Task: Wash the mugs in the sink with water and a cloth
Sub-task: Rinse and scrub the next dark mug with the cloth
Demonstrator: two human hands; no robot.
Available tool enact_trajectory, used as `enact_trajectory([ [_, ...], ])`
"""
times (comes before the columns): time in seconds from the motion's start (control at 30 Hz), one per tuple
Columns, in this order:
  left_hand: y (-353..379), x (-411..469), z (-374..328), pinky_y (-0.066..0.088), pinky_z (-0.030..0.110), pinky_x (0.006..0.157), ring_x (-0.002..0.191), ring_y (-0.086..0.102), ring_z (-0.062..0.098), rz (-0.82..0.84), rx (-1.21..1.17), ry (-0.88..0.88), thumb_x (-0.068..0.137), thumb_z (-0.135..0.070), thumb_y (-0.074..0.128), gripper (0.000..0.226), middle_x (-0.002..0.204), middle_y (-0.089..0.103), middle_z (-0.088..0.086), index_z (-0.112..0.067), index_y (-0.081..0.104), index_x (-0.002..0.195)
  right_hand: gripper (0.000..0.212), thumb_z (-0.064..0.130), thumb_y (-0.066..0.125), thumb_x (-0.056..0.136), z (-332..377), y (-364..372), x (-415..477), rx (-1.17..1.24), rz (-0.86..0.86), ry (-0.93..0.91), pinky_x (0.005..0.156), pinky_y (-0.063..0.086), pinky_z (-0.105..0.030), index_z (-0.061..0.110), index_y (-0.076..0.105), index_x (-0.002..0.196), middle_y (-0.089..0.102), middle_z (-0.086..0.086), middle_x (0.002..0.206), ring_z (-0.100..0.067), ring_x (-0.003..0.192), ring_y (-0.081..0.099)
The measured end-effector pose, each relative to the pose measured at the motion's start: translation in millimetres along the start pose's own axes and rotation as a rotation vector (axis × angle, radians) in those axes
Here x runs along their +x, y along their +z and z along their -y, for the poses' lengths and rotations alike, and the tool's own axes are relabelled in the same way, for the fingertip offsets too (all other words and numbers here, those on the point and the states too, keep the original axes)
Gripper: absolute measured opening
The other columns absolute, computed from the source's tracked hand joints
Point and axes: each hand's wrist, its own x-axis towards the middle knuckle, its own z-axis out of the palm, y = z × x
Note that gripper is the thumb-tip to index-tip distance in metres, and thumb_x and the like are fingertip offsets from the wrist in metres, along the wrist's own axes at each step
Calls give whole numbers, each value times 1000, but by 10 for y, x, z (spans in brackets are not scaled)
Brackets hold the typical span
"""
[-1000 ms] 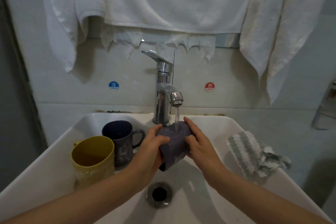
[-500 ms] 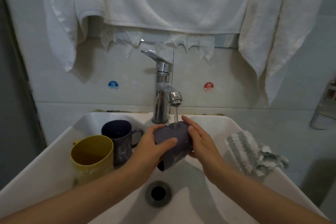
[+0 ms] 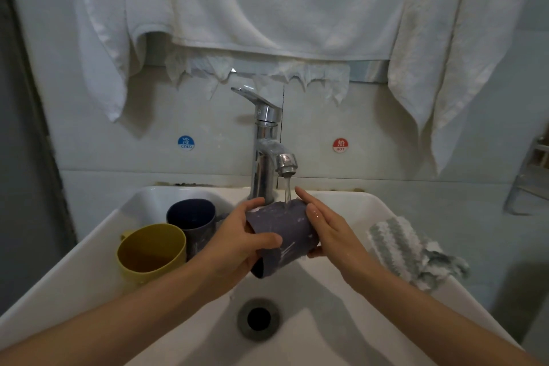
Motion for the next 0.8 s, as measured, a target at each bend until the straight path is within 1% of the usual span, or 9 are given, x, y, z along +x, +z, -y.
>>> enact_trajectory([
  [0.13,5,22,-48,52,35,81,107,56,32,-64,-25,-14,77,7,62,68,130,48,15,-16,36,136,49,43,40,96,-2,40,-8,83,95,157,86,47,-31,49,22,141,35,8,144,-20,128,42],
  [0.2,25,14,-42,50,35,78,104,57,31,-73,-56,-51,81,5,59,68,130,47,16,-16,32,140,56,42,49,93,-26,41,-14,113,136,241,88,46,-34,47,22,142,32,5,148,-24,132,38],
  [0.3,38,-23,-36,48,33,70,92,61,27,-41,-196,-130,88,-1,51,45,109,58,13,-19,38,126,59,40,58,89,-81,15,-7,152,179,362,75,49,-27,44,29,140,42,2,140,-22,120,48],
  [0.37,34,-51,-39,50,35,73,92,65,27,23,-202,-164,89,-9,49,25,100,66,11,-14,49,114,64,41,65,81,-115,-18,-3,234,200,430,63,47,-22,37,35,138,51,0,129,-17,104,54],
  [0.4,24,-56,-31,51,36,78,96,65,28,55,-187,-174,90,-13,49,26,103,68,12,-11,51,116,67,43,69,76,-129,-34,-1,276,214,447,57,45,-19,32,42,135,56,-1,121,-14,94,56],
  [0.5,-5,-28,3,49,36,87,108,58,26,54,-68,-138,85,-17,62,66,128,54,10,-19,27,141,65,48,74,63,-169,-51,8,290,233,450,46,38,-15,24,59,121,63,-2,99,-9,76,52],
  [0.6,-5,-6,34,48,41,96,121,49,26,3,325,-23,75,-27,74,109,147,33,11,-36,-8,147,55,48,71,66,-193,-48,24,261,147,453,45,36,-15,24,62,115,64,2,85,-8,71,51],
  [0.7,29,-65,89,49,27,95,124,49,16,152,572,125,82,-13,68,111,148,31,7,-41,-23,138,52,51,67,73,-196,-74,17,226,65,445,53,39,-18,26,58,118,66,2,96,-10,78,54],
  [0.8,47,-103,177,45,23,99,130,42,13,166,692,176,86,-8,62,100,152,23,0,-39,-15,141,53,56,59,81,-182,-57,7,44,72,393,68,50,-25,29,46,125,59,2,120,-14,100,58],
])
